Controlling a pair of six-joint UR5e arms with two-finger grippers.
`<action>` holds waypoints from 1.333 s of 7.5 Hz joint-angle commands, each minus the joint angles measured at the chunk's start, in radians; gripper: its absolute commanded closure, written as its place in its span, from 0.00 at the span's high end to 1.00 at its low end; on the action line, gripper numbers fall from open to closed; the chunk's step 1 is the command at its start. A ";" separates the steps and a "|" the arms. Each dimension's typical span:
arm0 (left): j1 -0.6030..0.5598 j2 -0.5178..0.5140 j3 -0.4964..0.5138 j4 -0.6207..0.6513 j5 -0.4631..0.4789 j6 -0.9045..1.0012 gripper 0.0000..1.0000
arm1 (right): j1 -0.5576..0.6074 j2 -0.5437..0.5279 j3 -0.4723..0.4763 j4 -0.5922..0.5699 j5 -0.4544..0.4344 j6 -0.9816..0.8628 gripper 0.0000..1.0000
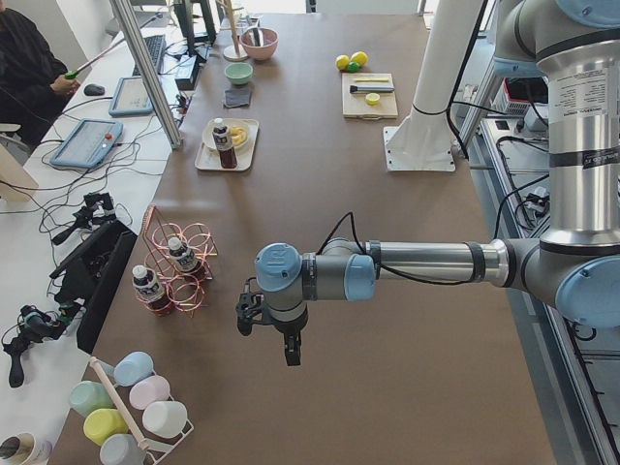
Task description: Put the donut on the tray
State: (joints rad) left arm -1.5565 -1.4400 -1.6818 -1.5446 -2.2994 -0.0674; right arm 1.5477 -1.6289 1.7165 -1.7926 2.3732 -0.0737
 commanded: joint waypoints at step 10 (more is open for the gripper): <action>-0.002 -0.003 -0.001 0.000 0.003 0.000 0.98 | 0.029 0.015 -0.060 0.072 0.004 0.002 1.00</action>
State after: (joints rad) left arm -1.5585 -1.4472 -1.6828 -1.5447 -2.2993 -0.0675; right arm 1.5766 -1.6153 1.6573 -1.7212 2.3768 -0.0721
